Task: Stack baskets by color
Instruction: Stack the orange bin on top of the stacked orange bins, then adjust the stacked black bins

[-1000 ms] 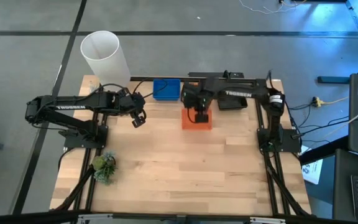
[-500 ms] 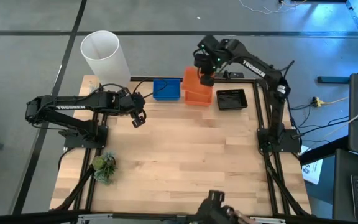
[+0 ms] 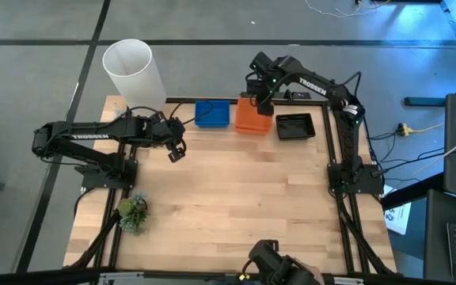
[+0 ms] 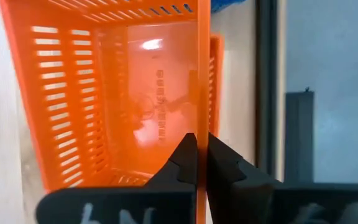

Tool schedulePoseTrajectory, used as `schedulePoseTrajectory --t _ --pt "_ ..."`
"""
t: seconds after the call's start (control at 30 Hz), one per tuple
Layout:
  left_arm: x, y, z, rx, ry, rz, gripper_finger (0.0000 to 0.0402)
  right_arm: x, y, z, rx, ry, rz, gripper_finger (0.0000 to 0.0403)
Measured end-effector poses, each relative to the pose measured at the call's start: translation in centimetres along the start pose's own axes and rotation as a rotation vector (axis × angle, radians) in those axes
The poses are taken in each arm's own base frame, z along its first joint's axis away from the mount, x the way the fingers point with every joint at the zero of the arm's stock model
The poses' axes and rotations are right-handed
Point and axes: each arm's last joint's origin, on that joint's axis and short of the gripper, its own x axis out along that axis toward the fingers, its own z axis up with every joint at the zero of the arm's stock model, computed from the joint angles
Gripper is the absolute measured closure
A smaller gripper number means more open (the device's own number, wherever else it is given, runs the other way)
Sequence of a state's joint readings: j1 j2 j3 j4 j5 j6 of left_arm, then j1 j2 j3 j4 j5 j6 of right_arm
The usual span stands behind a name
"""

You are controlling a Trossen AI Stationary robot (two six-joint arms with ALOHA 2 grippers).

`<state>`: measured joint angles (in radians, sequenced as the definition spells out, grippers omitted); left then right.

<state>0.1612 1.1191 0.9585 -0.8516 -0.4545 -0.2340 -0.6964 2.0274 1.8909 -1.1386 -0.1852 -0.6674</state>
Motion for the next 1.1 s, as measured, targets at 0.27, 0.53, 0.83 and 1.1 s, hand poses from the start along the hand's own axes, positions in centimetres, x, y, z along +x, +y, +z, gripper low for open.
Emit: schedulePoseTrajectory --t 0.27,0.53,0.83,1.1 --pt "0.0 0.0 0.0 -0.001 0.000 0.000 0.0333 0.6 0.0 -0.1 -0.001 0.000 0.000 0.0367" --pt "0.0 0.0 0.0 -0.003 0.000 0.000 0.0333 0.6 0.0 -0.1 0.001 0.001 0.003 0.0353" --pt "0.0 0.0 0.0 -0.002 0.000 0.000 0.0333 1.2 0.2 0.0 -0.001 0.043 -0.028 0.0270" --pt "0.0 0.0 0.0 0.001 0.000 0.001 0.0333 0.8 1.6 0.2 0.196 0.136 -0.079 0.0264"
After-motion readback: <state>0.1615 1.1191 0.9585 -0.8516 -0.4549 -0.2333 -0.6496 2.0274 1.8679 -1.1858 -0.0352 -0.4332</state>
